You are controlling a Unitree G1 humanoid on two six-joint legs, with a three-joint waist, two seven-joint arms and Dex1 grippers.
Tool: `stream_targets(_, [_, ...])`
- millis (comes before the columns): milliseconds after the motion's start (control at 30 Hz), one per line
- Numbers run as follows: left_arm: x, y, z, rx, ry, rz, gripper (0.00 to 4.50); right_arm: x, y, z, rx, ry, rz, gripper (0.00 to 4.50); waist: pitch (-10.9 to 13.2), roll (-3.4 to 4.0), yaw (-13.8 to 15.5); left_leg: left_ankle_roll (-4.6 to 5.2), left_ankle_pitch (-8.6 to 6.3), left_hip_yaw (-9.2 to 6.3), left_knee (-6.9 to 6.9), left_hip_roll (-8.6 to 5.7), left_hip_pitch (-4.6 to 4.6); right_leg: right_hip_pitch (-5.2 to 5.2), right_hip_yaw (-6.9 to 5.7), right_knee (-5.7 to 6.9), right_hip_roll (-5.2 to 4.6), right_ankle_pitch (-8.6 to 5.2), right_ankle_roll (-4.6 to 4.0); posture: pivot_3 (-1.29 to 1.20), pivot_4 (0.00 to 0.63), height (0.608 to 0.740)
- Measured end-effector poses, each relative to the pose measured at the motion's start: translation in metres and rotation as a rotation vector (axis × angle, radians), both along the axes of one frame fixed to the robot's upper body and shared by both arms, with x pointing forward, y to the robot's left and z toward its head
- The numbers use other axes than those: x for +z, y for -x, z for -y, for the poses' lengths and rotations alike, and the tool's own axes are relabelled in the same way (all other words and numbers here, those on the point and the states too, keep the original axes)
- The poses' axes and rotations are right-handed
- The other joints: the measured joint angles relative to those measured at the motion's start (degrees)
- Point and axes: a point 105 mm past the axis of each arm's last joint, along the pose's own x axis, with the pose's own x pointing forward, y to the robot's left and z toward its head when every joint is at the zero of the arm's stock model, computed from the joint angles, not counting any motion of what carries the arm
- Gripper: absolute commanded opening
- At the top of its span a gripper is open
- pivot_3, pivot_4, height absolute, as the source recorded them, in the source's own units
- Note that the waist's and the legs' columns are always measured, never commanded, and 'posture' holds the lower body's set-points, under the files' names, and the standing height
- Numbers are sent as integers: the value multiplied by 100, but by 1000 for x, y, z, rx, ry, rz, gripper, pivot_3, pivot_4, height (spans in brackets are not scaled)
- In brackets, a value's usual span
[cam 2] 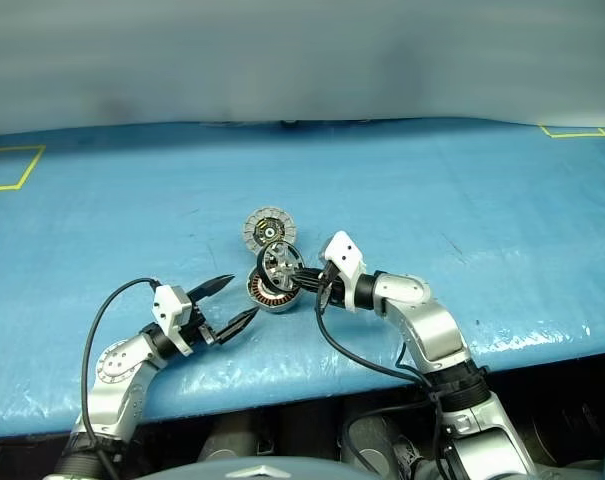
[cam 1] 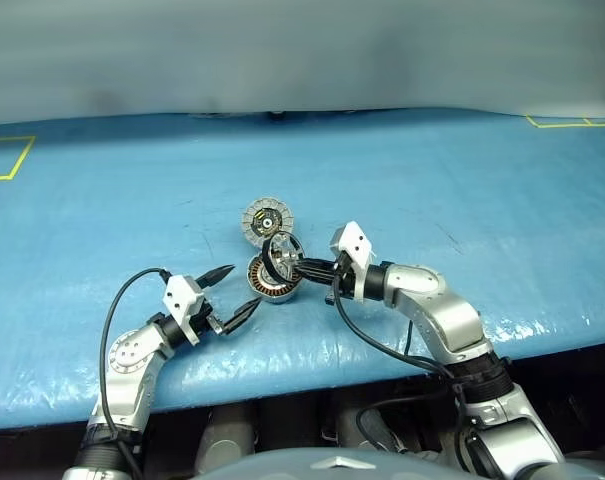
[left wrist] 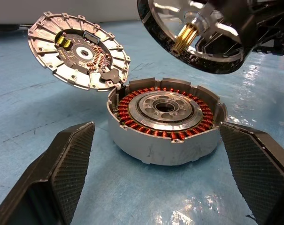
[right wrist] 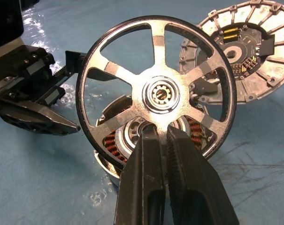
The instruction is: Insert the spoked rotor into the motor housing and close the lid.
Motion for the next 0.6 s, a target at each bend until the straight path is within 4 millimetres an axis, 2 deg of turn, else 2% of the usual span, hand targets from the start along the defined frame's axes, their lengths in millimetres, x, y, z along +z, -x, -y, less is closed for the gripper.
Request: stream_targets(600, [-1,0,-1,7,-1,-1,4500,-2,-1,-3,36,72,54,14,0,1,-13,-1,-1,0,-1,3,2,-2,-2,1,1,-3,-4,0,150,740])
